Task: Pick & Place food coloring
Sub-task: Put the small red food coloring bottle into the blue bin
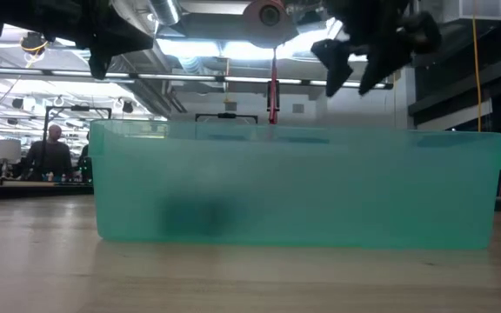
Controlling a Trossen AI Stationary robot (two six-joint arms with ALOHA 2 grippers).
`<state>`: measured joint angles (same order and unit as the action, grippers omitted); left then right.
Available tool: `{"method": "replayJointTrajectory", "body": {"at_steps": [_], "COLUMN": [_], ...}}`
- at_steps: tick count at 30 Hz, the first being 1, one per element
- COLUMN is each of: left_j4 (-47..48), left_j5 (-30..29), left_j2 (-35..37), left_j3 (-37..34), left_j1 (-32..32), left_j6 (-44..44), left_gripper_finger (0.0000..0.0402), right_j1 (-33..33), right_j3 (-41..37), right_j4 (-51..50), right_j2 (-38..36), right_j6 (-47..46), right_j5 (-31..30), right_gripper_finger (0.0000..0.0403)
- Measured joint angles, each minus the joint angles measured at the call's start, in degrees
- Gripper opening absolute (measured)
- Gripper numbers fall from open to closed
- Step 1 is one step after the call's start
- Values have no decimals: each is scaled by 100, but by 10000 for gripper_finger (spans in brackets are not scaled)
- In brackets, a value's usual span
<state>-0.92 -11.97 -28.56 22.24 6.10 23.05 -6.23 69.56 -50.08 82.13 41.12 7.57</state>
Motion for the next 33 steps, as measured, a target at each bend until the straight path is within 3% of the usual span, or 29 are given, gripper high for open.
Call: {"method": "replayJointTrajectory", "body": {"at_steps": [6, 16, 33], "left_j4": [-1, -3, 118], "left_j5": [-102, -102, -102], "left_j2": [0, 0, 0], "left_j3": [0, 0, 0], "left_j1": [0, -1, 0], "left_j6": [113, 127, 70], "left_gripper_finger": [18, 17, 18], "right_j1": [-275, -532, -530], "right_j3": [0, 0, 0], "right_j4": [7, 66, 613], "right_j2": [666, 1743, 2203], "right_j6": [762, 1190, 1162], "right_j5": [352, 551, 745], "right_gripper_finger": [293, 265, 212]}}
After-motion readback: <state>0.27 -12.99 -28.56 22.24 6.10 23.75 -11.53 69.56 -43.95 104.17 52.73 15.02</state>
